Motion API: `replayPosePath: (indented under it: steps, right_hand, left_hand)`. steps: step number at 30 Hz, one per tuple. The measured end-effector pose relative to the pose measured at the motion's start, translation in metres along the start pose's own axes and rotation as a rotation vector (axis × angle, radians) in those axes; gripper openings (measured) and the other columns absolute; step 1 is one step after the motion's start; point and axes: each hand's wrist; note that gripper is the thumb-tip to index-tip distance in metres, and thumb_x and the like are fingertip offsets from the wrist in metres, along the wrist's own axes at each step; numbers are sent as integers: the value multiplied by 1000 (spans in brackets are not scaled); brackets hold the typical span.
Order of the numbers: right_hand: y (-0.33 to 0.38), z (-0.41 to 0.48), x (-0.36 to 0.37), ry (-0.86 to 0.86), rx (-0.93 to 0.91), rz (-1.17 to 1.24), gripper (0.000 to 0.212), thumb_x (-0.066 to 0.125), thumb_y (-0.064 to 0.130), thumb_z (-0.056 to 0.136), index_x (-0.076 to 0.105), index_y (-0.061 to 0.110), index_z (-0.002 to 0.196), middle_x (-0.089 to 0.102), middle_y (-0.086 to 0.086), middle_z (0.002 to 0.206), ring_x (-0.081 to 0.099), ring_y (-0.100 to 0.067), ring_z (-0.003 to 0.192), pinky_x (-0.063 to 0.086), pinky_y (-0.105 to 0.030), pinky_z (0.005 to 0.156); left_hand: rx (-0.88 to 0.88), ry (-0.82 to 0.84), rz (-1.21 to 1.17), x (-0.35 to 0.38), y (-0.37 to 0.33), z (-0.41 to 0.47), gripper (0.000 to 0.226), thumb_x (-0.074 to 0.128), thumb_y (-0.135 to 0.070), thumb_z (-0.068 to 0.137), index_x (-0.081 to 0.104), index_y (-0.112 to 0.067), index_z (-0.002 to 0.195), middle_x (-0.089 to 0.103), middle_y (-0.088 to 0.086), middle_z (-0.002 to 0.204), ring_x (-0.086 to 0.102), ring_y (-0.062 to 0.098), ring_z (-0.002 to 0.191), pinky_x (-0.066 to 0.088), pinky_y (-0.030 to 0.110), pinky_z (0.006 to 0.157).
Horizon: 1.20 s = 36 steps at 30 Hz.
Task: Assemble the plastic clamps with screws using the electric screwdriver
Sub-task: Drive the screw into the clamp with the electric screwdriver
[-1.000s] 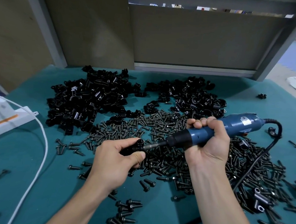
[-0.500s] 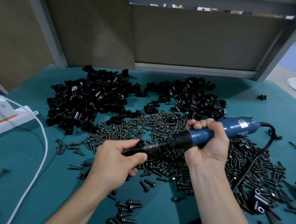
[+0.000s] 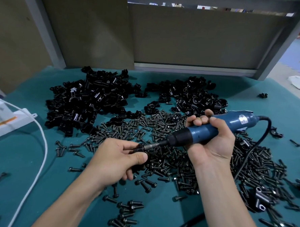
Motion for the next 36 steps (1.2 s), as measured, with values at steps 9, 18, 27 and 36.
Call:
replayPosePath:
  steps: [9,18,27,36]
  right_hand:
    - [24,1,-3,-287,80,-159,30,71,10,89,54,8,114,63,-12,89,66,-23,74,61,-49,87]
    - [13,2,-8,-426,-55,-1173,9,58,12,102,60,15,94,72,-4,93,76,-30,92,62,-50,88]
    - [13,-11,2,-69,-267,-2118,16,69,16,95,74,23,81,69,5,62,59,-5,40,46,-18,38]
    - [1,-48,24,404,304,-2593,27,95,32,67,72,22,75,69,8,67,68,-12,62,56,-28,58]
  left_hand:
    - [-88,-298,-454,-40,-5,6,21,77,-27,86,78,-20,106,77,-5,96,48,8,42,35,14,36]
    - [-167,-99,-739,-31,-6,6,30,76,-13,68,70,-7,96,64,-6,65,52,3,51,38,9,38]
    - [-155,-56,-712,-25,-4,5,41,72,-22,76,71,-4,113,79,10,100,52,5,52,41,13,41]
    - [-123,-24,-553,-13,-3,2,44,72,-28,76,72,-4,112,77,4,86,54,6,52,42,14,43]
Point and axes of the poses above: each hand's wrist, its own z-axis towards the middle knuckle, its own x-axis out of the palm, y = z × x
